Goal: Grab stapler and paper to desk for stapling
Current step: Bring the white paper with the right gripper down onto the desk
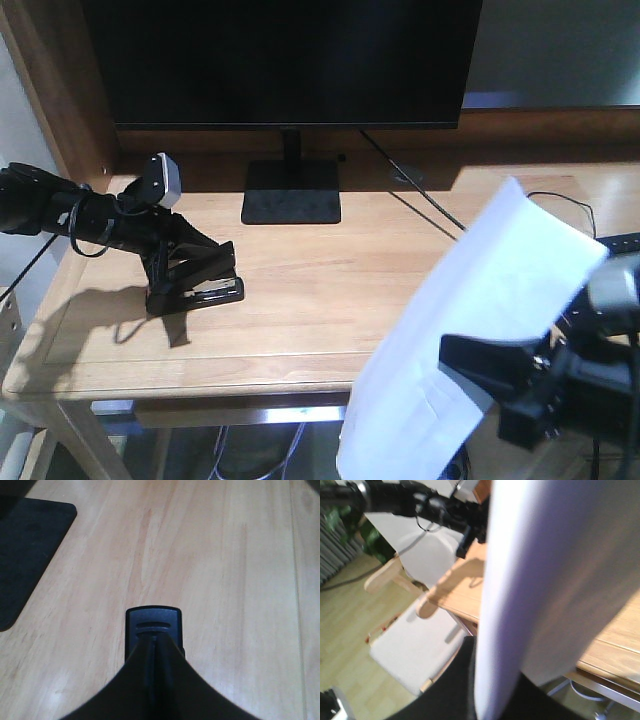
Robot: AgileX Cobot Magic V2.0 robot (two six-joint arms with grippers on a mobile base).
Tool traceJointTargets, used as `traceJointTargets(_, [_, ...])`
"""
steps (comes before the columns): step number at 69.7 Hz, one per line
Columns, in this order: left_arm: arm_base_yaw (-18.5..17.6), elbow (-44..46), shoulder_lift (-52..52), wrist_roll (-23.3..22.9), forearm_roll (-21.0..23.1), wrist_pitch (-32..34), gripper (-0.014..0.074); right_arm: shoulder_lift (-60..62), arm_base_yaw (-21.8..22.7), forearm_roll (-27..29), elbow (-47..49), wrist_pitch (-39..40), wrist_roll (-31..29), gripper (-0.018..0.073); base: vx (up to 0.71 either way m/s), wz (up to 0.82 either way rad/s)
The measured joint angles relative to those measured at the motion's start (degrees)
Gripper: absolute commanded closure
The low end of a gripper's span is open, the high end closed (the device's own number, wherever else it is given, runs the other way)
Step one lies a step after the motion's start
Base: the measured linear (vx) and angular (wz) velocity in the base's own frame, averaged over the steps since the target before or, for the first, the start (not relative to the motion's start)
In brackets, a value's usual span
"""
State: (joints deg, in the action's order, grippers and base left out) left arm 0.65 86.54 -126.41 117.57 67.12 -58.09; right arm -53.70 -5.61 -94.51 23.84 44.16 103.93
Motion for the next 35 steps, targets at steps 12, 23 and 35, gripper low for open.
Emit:
traceJointTargets(12, [0.0, 0.0, 0.0, 0.0, 0.0, 0.0, 0.0603, -9.9, -1.1, -4.2, 7.5, 1.1, -1.3, 0.0564, 0.0, 0.0])
traceJointTargets(23, [0.0, 0.0, 0.0, 0.0, 0.0, 0.0, 0.0603, -18.2, -5.7, -7.3, 14.5, 3.3, -2.7, 0.0564, 0.0, 0.0])
traceJointTargets(35, [0.0, 0.0, 0.0, 0.0, 0.0, 0.0, 0.0603, -26.2, -11.3, -7.6, 21.3, -2.6, -2.8, 0.0564, 0.0, 0.0])
